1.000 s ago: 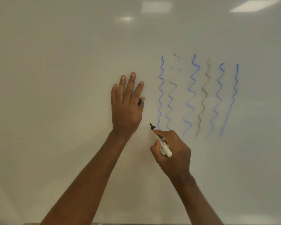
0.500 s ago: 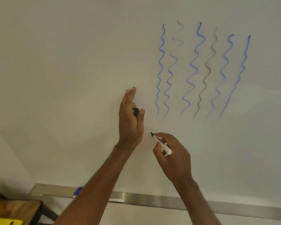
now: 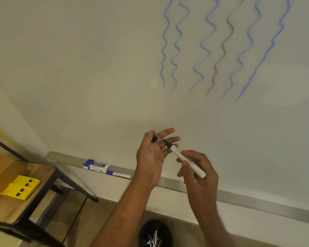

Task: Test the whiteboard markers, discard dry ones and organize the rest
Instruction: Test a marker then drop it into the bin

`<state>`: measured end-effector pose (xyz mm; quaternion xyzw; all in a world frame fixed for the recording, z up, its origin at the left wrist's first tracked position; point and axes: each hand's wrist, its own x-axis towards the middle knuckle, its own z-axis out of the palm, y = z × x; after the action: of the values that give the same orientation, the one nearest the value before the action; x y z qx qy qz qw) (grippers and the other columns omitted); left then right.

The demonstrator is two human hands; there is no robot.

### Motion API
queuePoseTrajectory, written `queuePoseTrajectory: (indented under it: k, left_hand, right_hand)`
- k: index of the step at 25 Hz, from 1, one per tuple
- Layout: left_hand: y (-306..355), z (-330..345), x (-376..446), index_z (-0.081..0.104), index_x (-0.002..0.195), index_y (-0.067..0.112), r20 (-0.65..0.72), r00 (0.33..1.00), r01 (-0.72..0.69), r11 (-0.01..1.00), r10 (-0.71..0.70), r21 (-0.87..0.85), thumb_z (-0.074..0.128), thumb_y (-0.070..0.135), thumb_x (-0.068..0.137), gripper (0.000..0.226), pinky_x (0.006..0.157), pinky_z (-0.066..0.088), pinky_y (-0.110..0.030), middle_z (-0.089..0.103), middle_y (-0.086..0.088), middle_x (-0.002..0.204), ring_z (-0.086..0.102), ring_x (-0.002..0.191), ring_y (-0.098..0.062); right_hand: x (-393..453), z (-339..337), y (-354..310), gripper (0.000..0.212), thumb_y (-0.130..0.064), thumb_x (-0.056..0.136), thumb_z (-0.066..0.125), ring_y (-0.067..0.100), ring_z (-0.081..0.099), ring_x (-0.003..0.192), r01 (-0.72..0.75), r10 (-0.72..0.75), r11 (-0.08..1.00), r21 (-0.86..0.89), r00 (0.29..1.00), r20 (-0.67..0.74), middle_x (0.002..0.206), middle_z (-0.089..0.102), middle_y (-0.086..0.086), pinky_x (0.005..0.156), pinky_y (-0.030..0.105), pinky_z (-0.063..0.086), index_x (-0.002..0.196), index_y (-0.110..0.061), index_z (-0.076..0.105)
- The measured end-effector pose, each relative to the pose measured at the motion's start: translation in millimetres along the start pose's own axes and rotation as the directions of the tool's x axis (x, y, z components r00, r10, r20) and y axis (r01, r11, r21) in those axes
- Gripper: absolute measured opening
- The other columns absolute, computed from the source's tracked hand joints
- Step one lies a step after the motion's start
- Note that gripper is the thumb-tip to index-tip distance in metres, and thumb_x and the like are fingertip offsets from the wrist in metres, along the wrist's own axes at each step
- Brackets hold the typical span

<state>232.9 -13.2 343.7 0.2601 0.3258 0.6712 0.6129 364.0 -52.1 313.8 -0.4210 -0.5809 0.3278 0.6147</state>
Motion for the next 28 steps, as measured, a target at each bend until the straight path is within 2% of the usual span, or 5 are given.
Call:
queuePoseTrajectory:
  k: [8, 12, 16, 23, 28]
  left_hand:
    - [-37.0, 33.3, -29.6, 0.056, 0.091, 0.019, -0.01, 0.993, 0.116, 0.987, -0.118, -0.114, 0.03, 0.033, 0.11, 0.035, 0.084, 0.056, -0.044, 0.072, -0.015, 0.116, 0.072, 0.091, -0.033]
    - [-60.1, 40.5, -39.7, 0.058, 0.098, 0.018, -0.029, 0.997, 0.07, 0.992, -0.074, -0.106, 0.035, 0.029, 0.108, 0.027, 0.081, 0.055, -0.043, 0.072, -0.014, 0.105, 0.069, 0.082, -0.029]
    - [-77.6, 46.4, -44.5, 0.057, 0.117, 0.019, -0.143, 0.989, -0.034, 0.999, 0.031, -0.021, 0.034, 0.026, 0.11, 0.025, 0.066, 0.056, -0.035, 0.071, -0.015, 0.101, 0.068, 0.077, -0.027]
    - [-117.0, 67.3, -53.2, 0.061, 0.079, 0.023, -0.43, 0.901, -0.057, 0.998, 0.067, 0.036, 0.04, 0.031, 0.109, 0.037, 0.053, 0.045, -0.027, 0.05, -0.004, 0.058, 0.049, 0.053, -0.017]
    - [-132.0, 70.4, -54.3, 0.054, 0.078, 0.022, -0.45, 0.891, -0.033, 0.998, 0.056, 0.058, 0.041, 0.027, 0.108, 0.033, 0.048, 0.041, -0.025, 0.044, -0.003, 0.054, 0.045, 0.047, -0.015]
  right_hand:
    - [-13.0, -47.2, 11.6, 0.019, -0.022, 0.094, 0.059, 0.022, 0.067, 0.075, 0.004, -0.006, 1.0, 0.023, 0.997, 0.077, 0.099, 0.072, -0.009, 0.06, 0.044, 0.057, 0.11, -0.023, 0.069]
    - [-14.4, -64.2, 24.5, 0.026, -0.009, 0.093, 0.064, 0.013, 0.066, 0.075, 0.029, -0.018, 0.998, -0.064, 0.987, 0.162, 0.102, 0.071, -0.018, 0.061, 0.023, 0.055, 0.115, -0.022, 0.069]
    - [-22.2, -79.5, 41.1, 0.028, -0.025, 0.098, 0.063, 0.01, 0.066, 0.074, 0.055, -0.004, 0.983, -0.174, 0.96, 0.28, 0.1, 0.07, -0.019, 0.062, 0.013, 0.047, 0.125, -0.024, 0.066]
    - [-34.2, -89.8, 48.7, 0.035, -0.048, 0.103, 0.045, -0.002, 0.067, 0.086, 0.078, 0.005, 0.963, -0.259, 0.952, 0.307, 0.105, 0.058, -0.042, 0.066, 0.015, 0.053, 0.121, -0.023, 0.062]
    - [-43.6, -96.4, 51.4, 0.022, -0.045, 0.104, 0.043, 0.002, 0.069, 0.081, -0.002, 0.058, 0.977, -0.213, 0.964, 0.258, 0.096, 0.064, -0.029, 0.061, 0.027, 0.057, 0.112, -0.031, 0.057]
